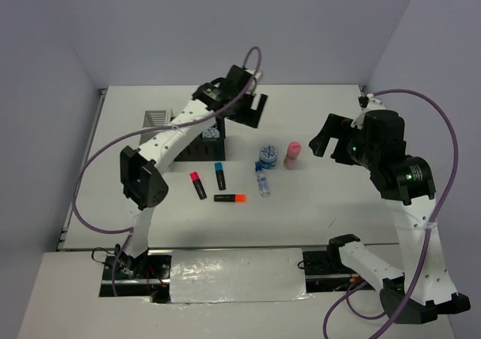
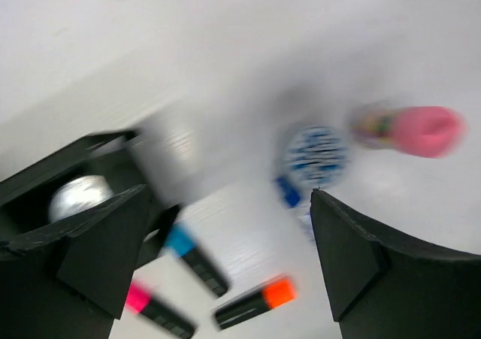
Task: Sort the stationery into containers
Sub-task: Place the stationery in the storage box, then pick up the stationery from the center of the board.
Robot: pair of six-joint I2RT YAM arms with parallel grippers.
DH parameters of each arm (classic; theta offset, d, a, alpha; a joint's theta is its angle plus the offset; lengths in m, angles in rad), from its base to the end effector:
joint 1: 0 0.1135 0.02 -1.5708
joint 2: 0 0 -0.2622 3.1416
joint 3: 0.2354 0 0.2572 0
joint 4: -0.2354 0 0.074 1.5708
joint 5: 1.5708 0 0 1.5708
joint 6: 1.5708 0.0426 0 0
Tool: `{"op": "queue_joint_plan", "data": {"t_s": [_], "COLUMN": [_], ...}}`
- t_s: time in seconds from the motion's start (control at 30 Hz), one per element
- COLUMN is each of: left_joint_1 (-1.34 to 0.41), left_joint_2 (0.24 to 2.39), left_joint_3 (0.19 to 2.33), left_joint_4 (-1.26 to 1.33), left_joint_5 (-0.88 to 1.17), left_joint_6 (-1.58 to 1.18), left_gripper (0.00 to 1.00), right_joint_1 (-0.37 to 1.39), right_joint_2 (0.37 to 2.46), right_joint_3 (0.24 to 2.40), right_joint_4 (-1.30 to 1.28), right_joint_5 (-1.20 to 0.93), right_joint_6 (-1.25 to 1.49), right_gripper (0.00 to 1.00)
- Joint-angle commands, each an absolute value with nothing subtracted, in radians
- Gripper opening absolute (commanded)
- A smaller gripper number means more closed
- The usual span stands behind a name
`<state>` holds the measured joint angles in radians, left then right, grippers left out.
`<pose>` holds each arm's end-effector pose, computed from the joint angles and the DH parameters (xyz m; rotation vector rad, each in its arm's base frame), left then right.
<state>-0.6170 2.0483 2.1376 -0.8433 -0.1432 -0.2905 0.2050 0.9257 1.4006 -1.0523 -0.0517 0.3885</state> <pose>0.3860 -0.2664 0.3489 0.3076 2.3130 -0.2920 0.1513 0.0337 0.4271 0.1689 2.1678 0.3983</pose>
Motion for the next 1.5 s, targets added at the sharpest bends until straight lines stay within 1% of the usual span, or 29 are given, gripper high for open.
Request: {"op": "queue_joint_plan", "data": {"t_s": [0.0,0.1,0.23,0.47,0.87,1.2,1.27,1.33,1.37,1.4,1.47], "left_joint_1": [-0.729,-0.761,-0.791,-0.821,-0.818,-0.798,-0.795,-0.790,-0.788,-0.782,-0.775], "left_joint_2": [2.153,2.187,2.200,2.276,2.330,2.352,2.353,2.352,2.353,2.353,2.350], "left_joint_3": [2.236,2.229,2.145,2.129,2.114,2.086,2.088,2.086,2.089,2.094,2.097], "left_joint_4": [-0.799,-0.764,-0.704,-0.677,-0.655,-0.618,-0.612,-0.604,-0.606,-0.607,-0.612], "left_joint_5": [-0.106,-0.091,-0.068,-0.071,-0.117,-0.081,-0.081,-0.074,-0.068,-0.069,-0.071], "left_joint_6": [-0.244,-0.256,-0.256,-0.244,-0.209,-0.221,-0.224,-0.224,-0.225,-0.227,-0.232], "left_gripper": [0.99,0.99,0.99,0.99,0.99,0.99,0.92,0.80,0.74,0.61,0.52], "right_joint_1": [0.209,0.210,0.207,0.209,0.209,0.209,0.210,0.209,0.209,0.209,0.209], "right_joint_2": [0.917,0.904,0.868,0.857,0.857,0.873,0.877,0.879,0.880,0.884,0.888], "right_joint_3": [1.498,1.525,1.513,1.494,1.489,1.500,1.500,1.500,1.499,1.503,1.508], "right_joint_4": [-1.109,-1.149,-1.164,-1.163,-1.164,-1.155,-1.154,-1.147,-1.146,-1.144,-1.140], "right_joint_5": [-0.002,0.035,0.028,0.005,-0.028,-0.043,-0.048,-0.049,-0.049,-0.051,-0.052], "right_joint_6": [0.385,0.380,0.374,0.341,0.327,0.330,0.327,0.324,0.325,0.325,0.324], "right_gripper": [1.00,1.00,1.00,1.00,1.00,1.00,1.00,1.00,1.00,1.00,1.00]}}
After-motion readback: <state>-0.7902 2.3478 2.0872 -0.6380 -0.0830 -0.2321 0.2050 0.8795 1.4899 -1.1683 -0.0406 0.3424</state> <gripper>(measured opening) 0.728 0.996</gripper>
